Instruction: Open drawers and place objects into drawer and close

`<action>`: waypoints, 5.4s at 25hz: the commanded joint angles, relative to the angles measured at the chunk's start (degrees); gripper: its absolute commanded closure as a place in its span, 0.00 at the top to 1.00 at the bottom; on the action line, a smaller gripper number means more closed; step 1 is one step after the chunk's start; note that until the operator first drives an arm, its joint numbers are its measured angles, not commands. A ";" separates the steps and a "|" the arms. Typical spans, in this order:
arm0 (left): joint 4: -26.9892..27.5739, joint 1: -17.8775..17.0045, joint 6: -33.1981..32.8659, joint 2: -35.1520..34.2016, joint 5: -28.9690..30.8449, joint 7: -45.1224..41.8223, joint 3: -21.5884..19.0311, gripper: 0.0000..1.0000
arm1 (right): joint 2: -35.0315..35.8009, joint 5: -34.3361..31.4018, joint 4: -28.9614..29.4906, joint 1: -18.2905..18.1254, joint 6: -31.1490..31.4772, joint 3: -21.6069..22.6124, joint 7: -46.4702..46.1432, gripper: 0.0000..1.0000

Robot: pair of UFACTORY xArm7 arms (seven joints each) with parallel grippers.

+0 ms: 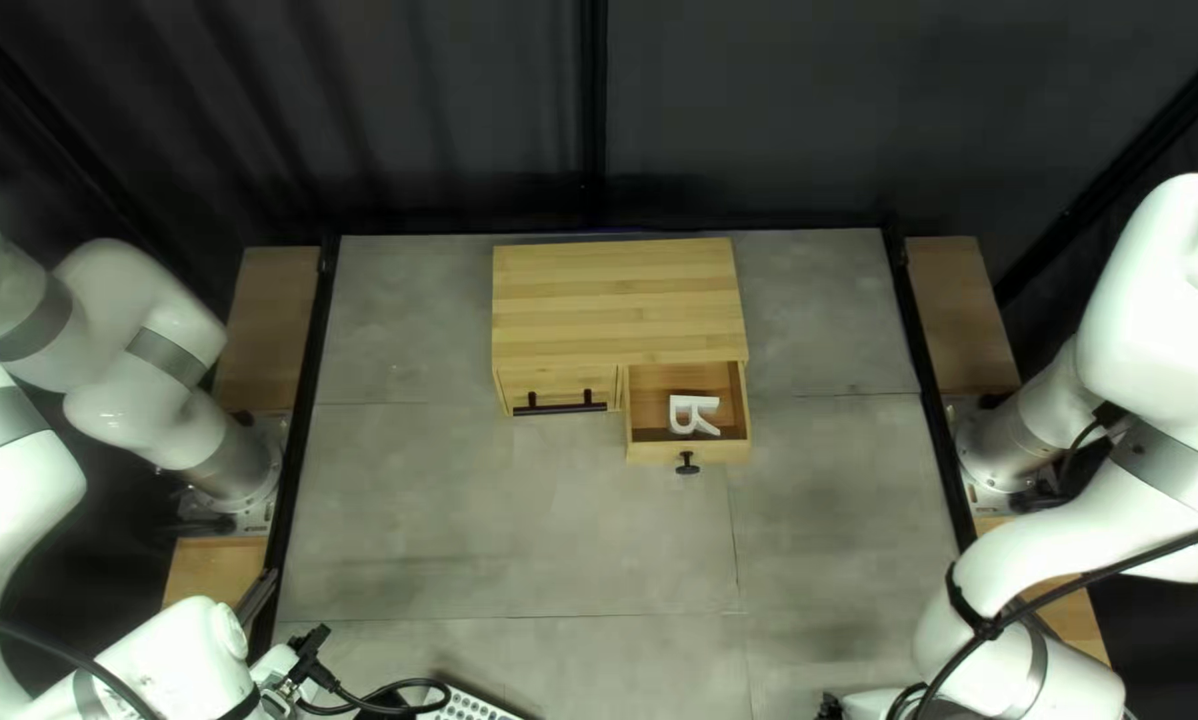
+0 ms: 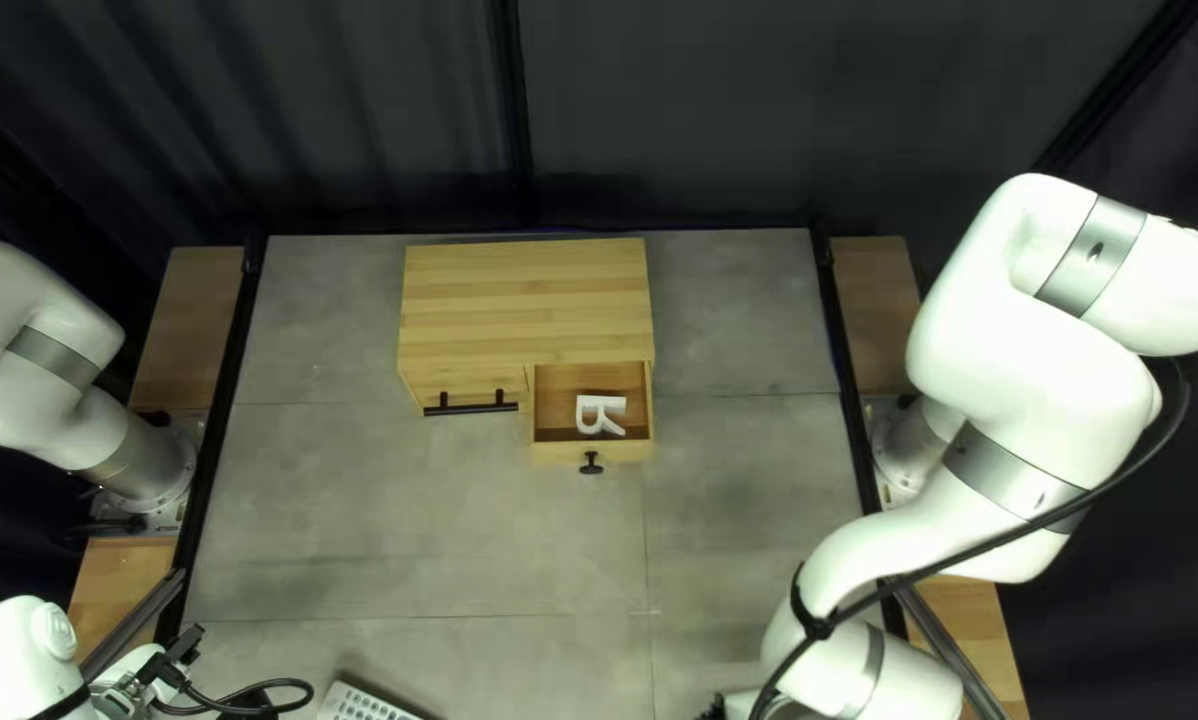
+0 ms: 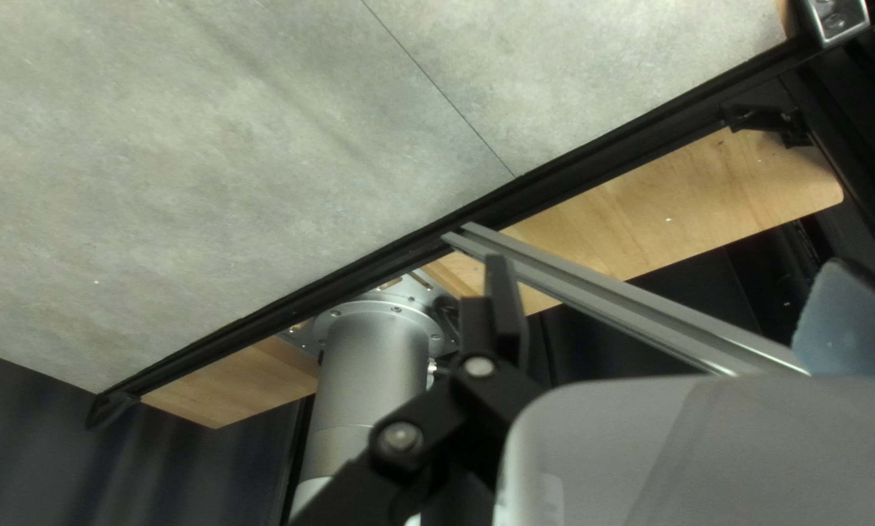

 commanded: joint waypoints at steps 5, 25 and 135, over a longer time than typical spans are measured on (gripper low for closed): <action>-4.91 4.15 -1.89 -6.66 -2.23 -9.98 3.58 1.00 | 0.00 0.00 0.00 0.00 0.00 0.00 0.00 1.00; 7.76 1.50 -6.80 13.88 11.35 -19.90 0.31 1.00 | 0.00 0.00 0.00 0.00 0.00 0.00 0.00 1.00; 27.98 32.44 0.71 15.44 9.44 -5.56 31.98 0.00 | 0.00 0.00 0.00 0.00 0.00 0.00 0.00 1.00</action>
